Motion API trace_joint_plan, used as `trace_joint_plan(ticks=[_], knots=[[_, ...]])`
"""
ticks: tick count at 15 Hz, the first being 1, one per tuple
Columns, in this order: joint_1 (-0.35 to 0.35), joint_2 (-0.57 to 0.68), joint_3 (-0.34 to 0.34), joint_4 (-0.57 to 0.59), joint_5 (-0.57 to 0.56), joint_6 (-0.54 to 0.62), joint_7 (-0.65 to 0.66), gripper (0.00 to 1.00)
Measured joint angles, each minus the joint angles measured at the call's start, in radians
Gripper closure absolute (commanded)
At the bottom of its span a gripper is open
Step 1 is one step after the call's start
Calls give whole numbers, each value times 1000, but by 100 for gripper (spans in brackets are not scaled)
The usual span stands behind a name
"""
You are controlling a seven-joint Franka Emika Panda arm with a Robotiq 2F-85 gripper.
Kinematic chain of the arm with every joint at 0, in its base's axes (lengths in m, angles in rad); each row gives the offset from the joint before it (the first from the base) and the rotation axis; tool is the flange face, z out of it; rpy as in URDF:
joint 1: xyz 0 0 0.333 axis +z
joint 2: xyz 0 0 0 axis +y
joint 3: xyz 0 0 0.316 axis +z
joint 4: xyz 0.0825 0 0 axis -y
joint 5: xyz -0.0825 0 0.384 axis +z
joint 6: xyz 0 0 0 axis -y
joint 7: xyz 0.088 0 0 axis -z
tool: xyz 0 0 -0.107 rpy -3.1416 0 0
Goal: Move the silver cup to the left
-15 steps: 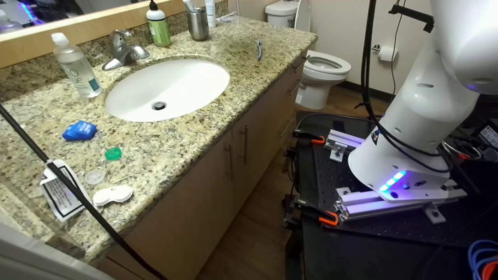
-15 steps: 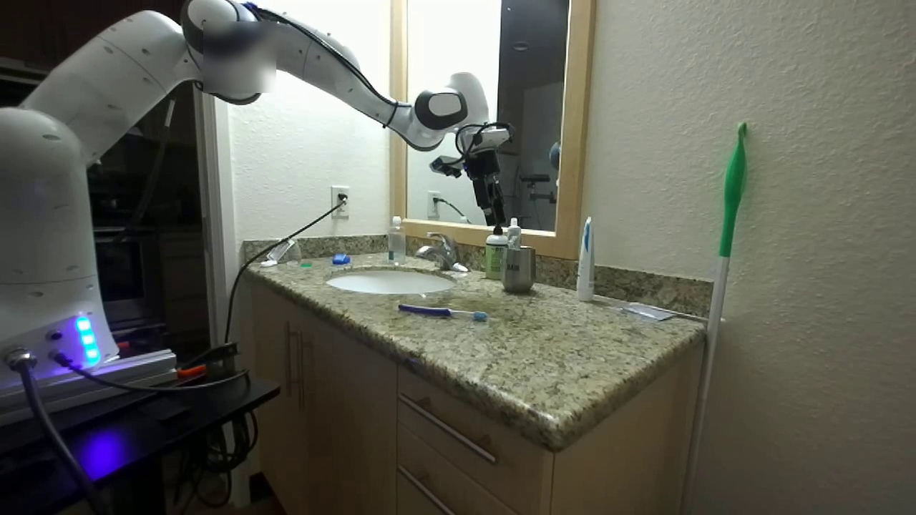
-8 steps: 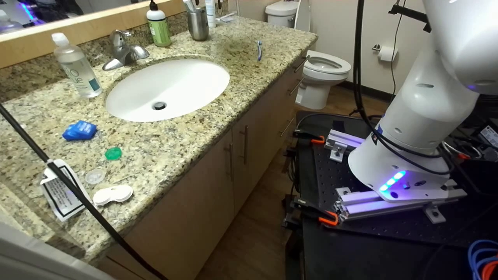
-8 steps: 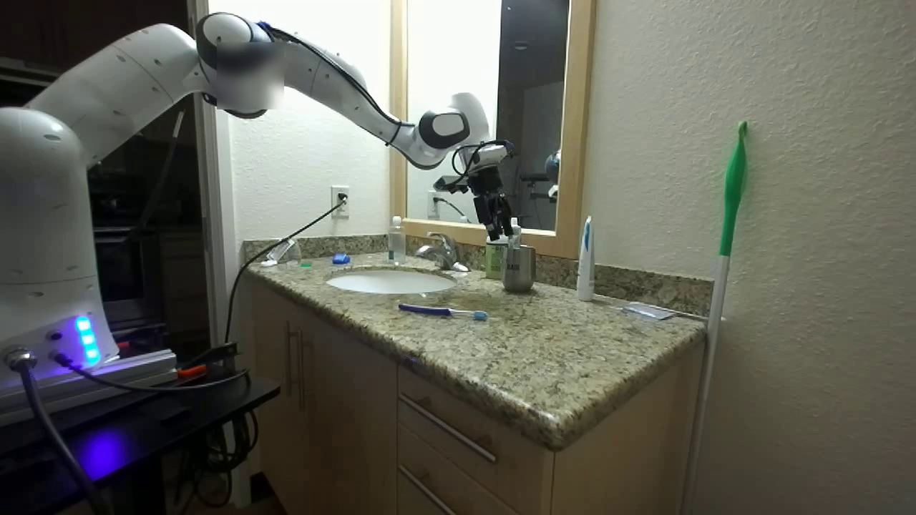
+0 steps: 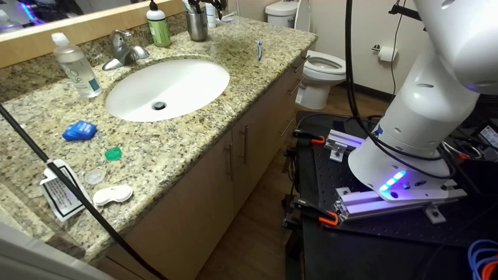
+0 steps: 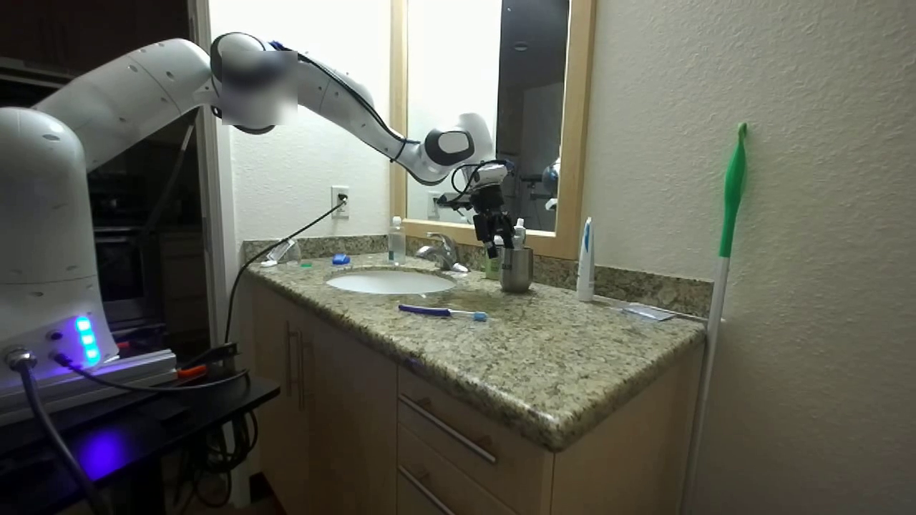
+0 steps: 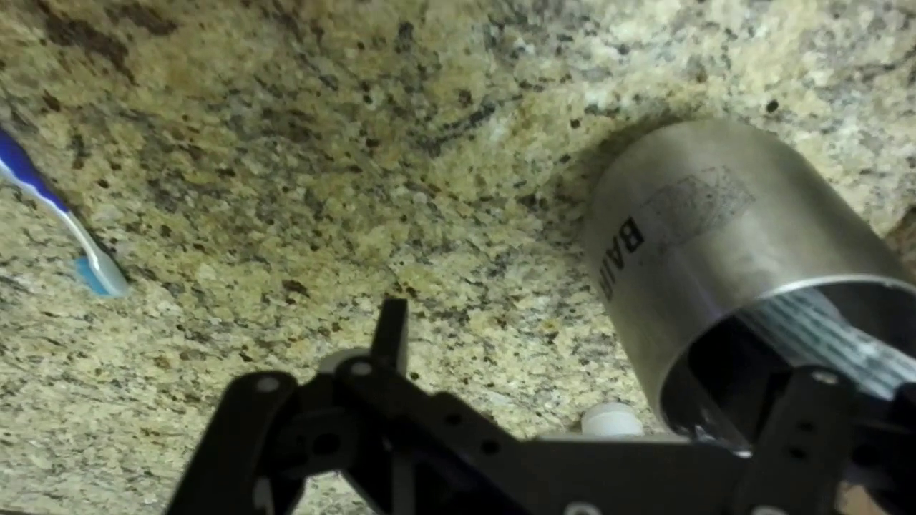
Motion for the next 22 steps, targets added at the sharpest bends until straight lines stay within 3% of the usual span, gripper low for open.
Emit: trace_joint_plan(ticks=[1,3,7,12,18,22], knots=[[-4,4,6,5,-1,-38,0,25],[-27,14,24,37,0,-117,-2,33],[-101,41,76,142,5,-236,-21,62],[-157,81,131,235,23,-280,-48,98],[-195,131,172,323,40,-343,-69,98],[-187,99,201,326,41,-377,-230,98]])
